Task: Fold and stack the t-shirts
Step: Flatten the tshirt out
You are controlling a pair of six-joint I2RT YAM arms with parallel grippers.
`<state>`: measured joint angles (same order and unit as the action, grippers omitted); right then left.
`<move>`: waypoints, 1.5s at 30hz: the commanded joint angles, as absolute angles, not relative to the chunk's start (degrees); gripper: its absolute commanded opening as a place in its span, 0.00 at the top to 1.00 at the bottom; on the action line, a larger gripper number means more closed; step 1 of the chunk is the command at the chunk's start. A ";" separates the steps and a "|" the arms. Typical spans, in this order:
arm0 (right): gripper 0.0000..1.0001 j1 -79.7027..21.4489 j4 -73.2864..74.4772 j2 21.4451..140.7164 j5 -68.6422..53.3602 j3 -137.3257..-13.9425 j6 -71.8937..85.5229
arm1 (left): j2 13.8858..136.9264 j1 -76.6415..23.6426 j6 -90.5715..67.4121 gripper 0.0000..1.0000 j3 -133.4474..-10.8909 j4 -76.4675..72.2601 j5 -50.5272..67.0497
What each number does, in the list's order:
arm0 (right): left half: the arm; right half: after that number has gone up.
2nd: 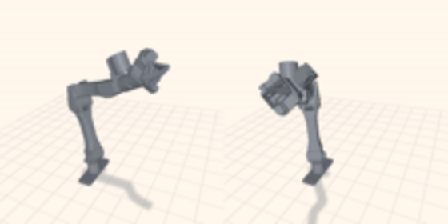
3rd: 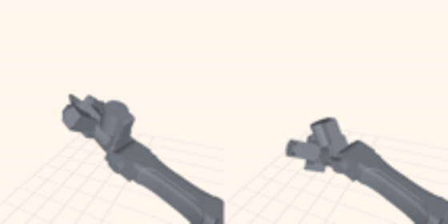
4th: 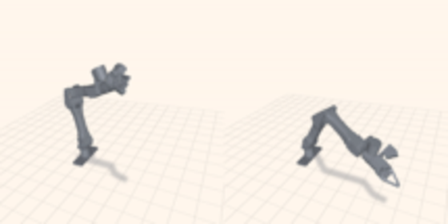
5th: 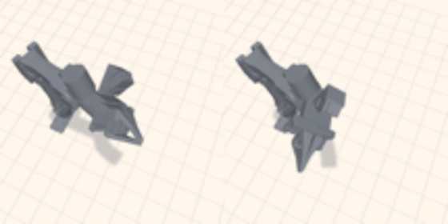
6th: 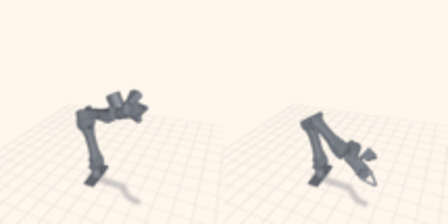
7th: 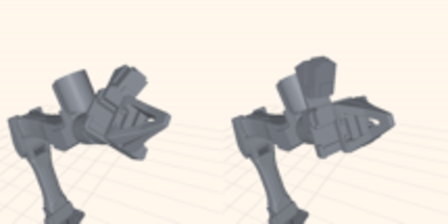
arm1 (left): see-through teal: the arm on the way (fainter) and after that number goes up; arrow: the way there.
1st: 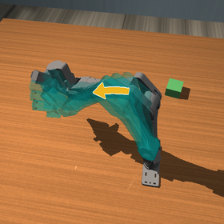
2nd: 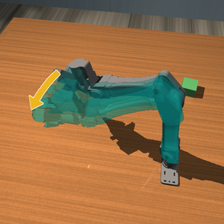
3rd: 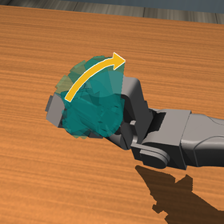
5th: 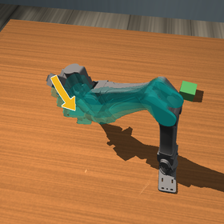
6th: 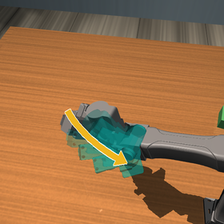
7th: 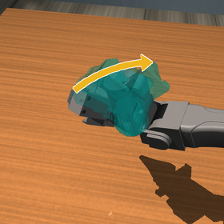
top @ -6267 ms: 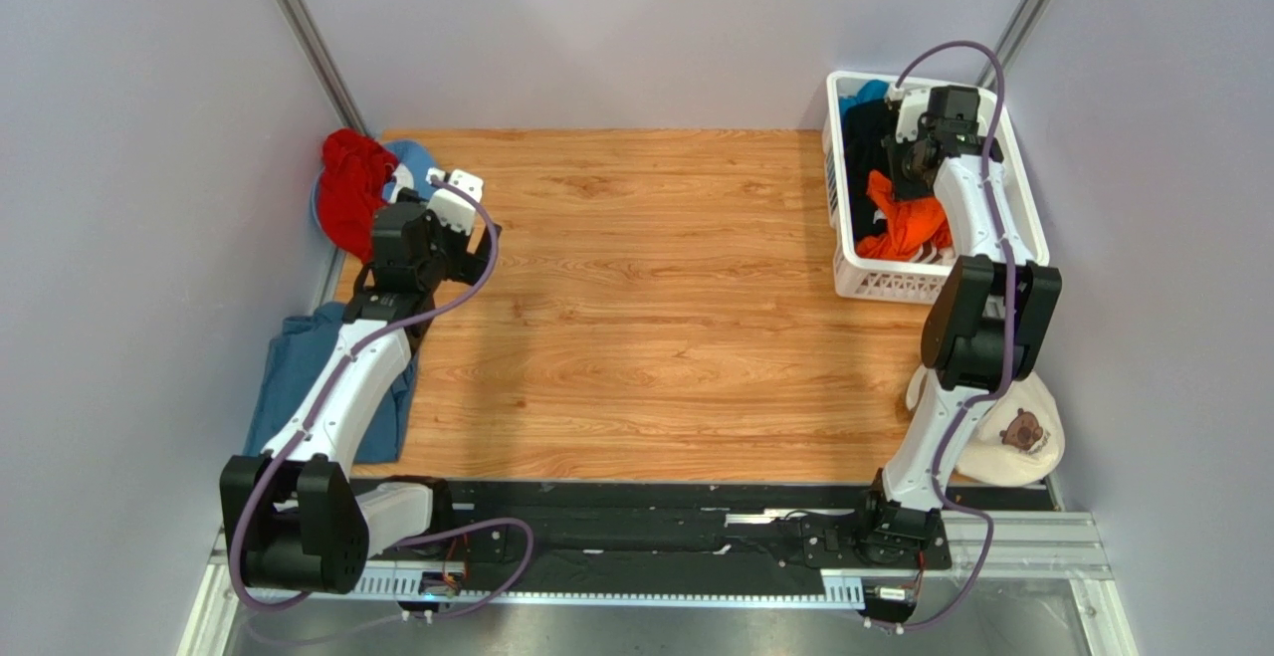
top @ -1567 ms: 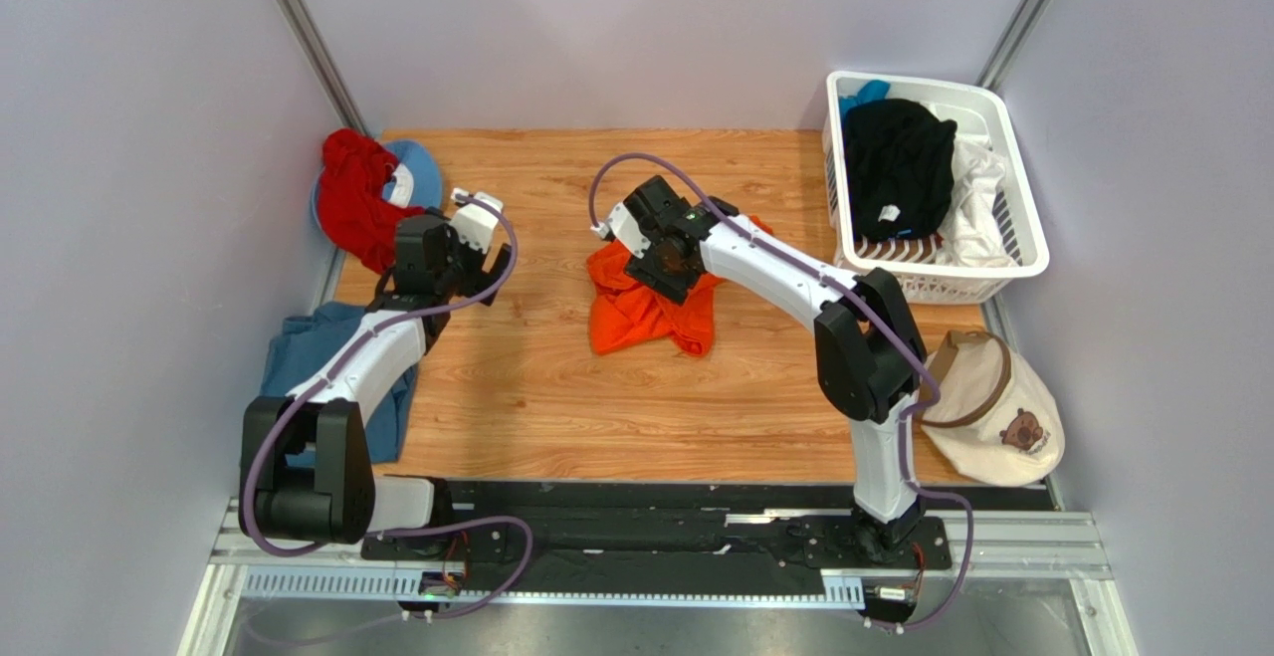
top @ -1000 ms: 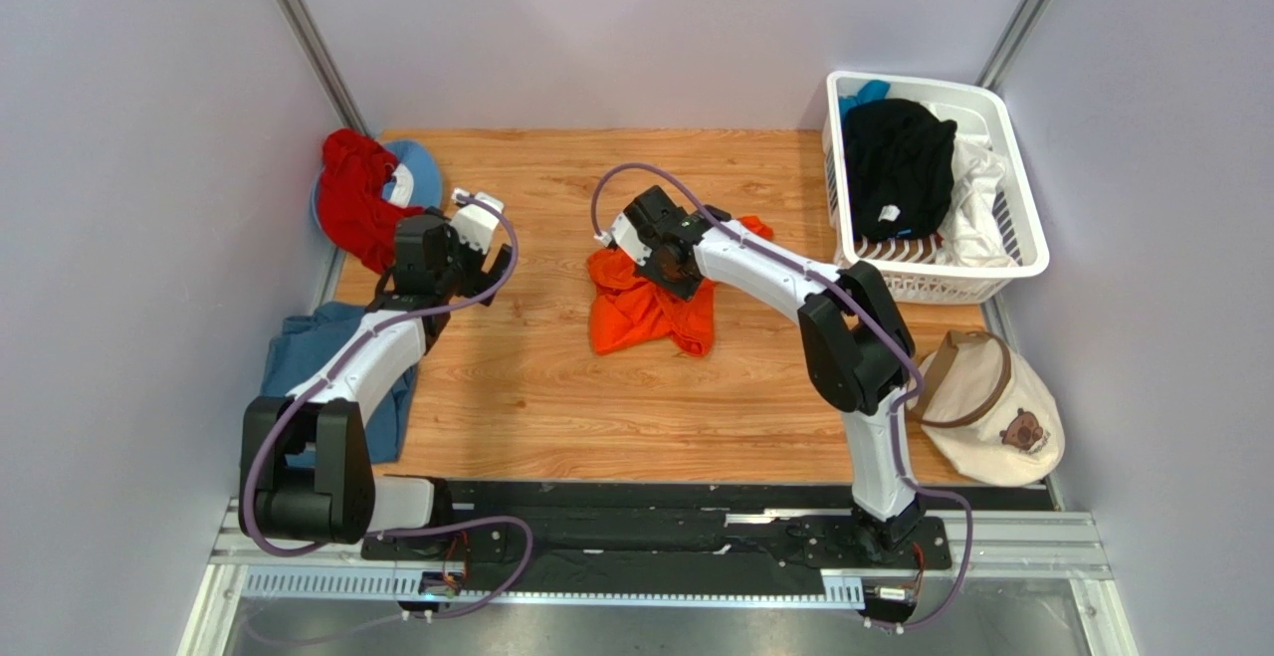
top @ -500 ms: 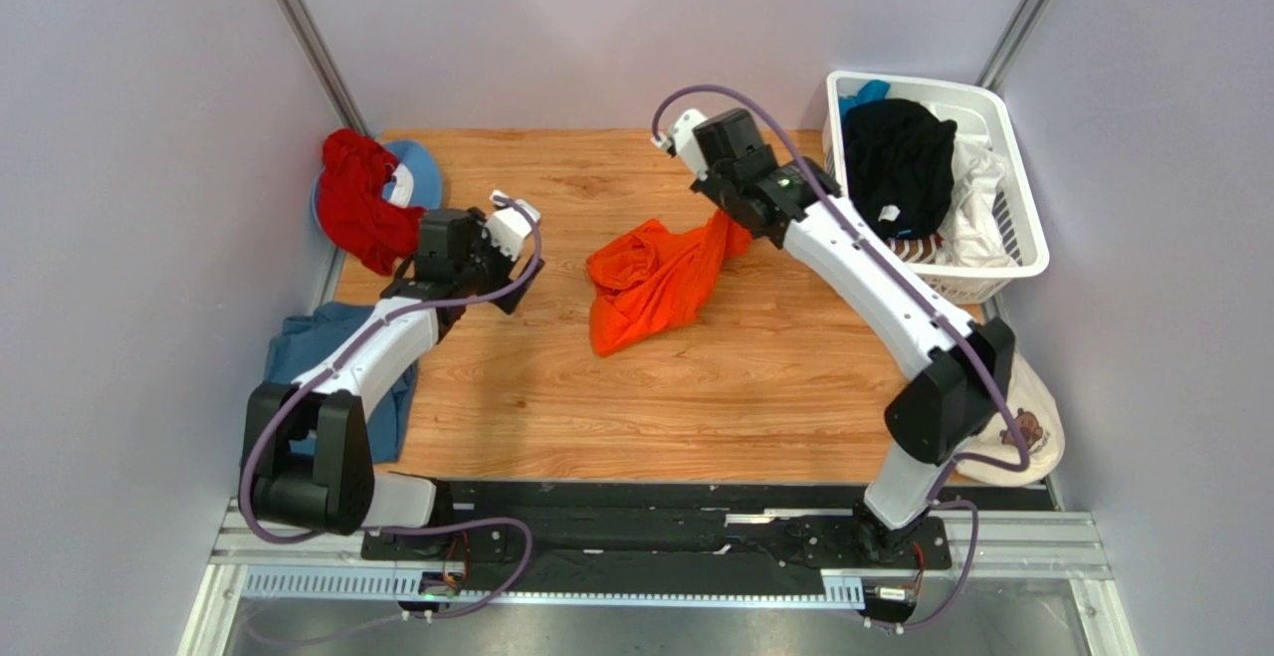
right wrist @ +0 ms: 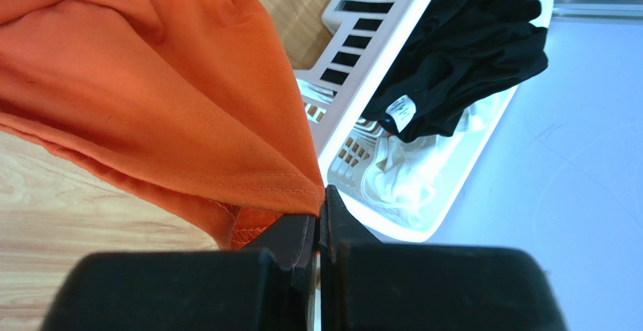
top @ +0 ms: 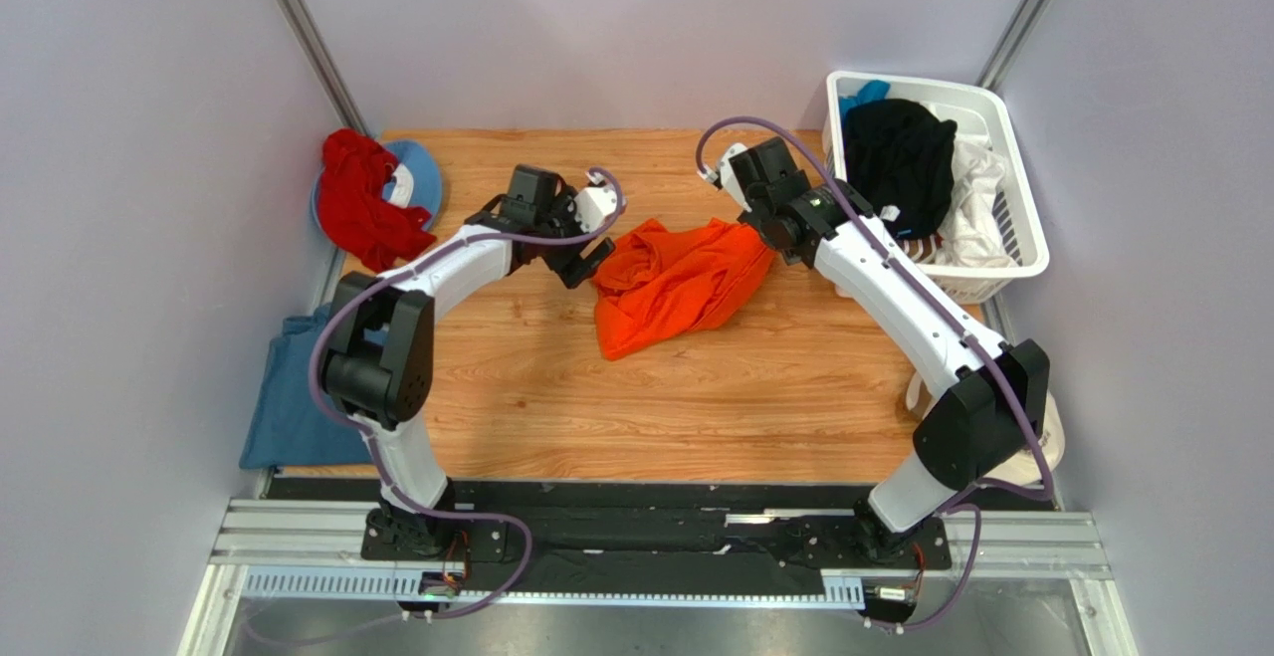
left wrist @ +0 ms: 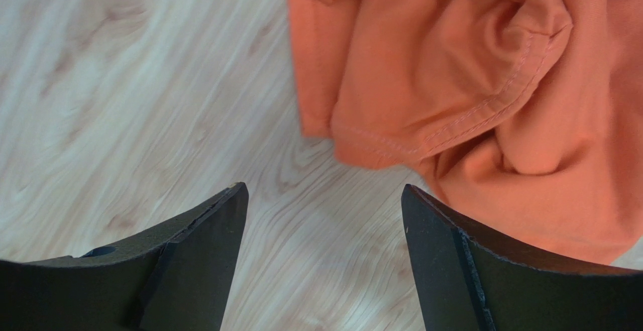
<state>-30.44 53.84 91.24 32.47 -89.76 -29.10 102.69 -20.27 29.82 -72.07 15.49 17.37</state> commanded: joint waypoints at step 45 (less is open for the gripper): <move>1.00 -21.72 52.47 87.89 35.24 -98.07 -30.40 | 91.25 -22.51 29.62 1.00 -80.85 15.99 -1.65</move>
